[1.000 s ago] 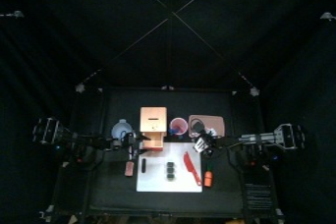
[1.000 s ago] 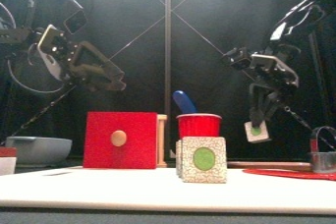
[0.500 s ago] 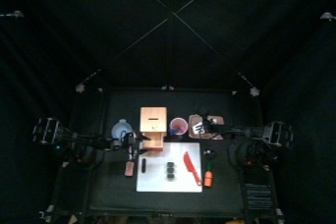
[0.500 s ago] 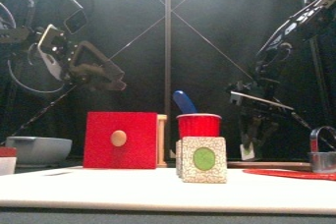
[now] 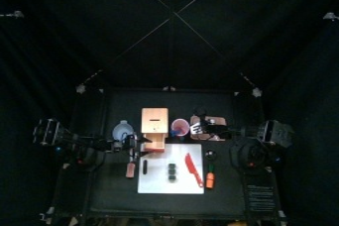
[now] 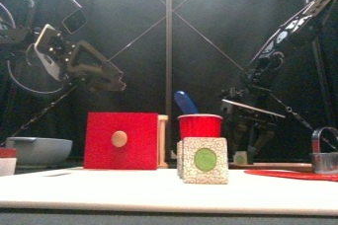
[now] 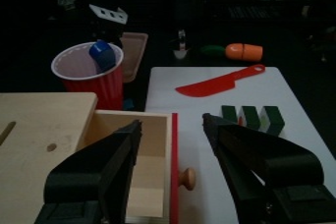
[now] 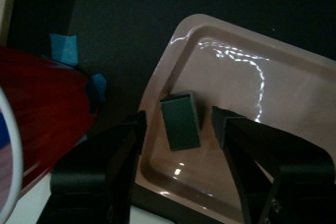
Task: Place sushi on board then cut the sushi with the knife then place the pieces on the plate
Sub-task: Place the 4 sushi pieces on the plate
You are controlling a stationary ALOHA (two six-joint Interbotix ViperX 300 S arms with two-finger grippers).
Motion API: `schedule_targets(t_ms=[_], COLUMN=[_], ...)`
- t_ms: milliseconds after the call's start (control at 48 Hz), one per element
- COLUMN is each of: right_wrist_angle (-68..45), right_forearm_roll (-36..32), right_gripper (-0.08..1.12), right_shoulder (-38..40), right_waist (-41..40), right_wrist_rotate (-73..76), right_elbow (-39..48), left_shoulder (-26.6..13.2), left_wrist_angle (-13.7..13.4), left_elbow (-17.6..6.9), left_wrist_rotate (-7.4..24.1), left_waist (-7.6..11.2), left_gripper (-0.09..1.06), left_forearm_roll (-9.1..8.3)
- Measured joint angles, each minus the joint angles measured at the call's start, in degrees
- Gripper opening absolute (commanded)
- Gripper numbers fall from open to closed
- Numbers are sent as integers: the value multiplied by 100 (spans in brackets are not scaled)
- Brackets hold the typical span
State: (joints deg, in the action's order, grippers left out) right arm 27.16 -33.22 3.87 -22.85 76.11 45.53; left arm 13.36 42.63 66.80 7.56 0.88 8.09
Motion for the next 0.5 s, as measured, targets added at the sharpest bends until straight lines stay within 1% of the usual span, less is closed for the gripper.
schedule_targets(t_ms=[104, 167, 292, 396, 438, 500], right_wrist_angle=[404, 545, 563, 422, 255, 79], right_forearm_roll=[-35, -35, 176, 466, 571, 703], right_gripper=[89, 89, 89, 89, 89, 89], right_shoulder=[360, 633, 1107, 1151, 1072, 888], right_waist=[176, 387, 1239, 2136, 2487, 2804], right_wrist_rotate=[-53, -105, -439, -861, -1116, -1362], right_elbow=[26, 97, 229, 299, 281, 211], left_shoulder=[0, 0, 0, -9, -26, -79], left_wrist_angle=[0, 0, 0, 0, 0, -9], left_elbow=[0, 0, -26, -53, -62, -97], left_wrist_rotate=[-18, -18, -18, -18, -18, -9], left_waist=[0, 0, 0, 0, 0, 0], left_gripper=[89, 89, 89, 89, 89, 89], left_forearm_roll=[9, 44, 132, 149, 141, 149])
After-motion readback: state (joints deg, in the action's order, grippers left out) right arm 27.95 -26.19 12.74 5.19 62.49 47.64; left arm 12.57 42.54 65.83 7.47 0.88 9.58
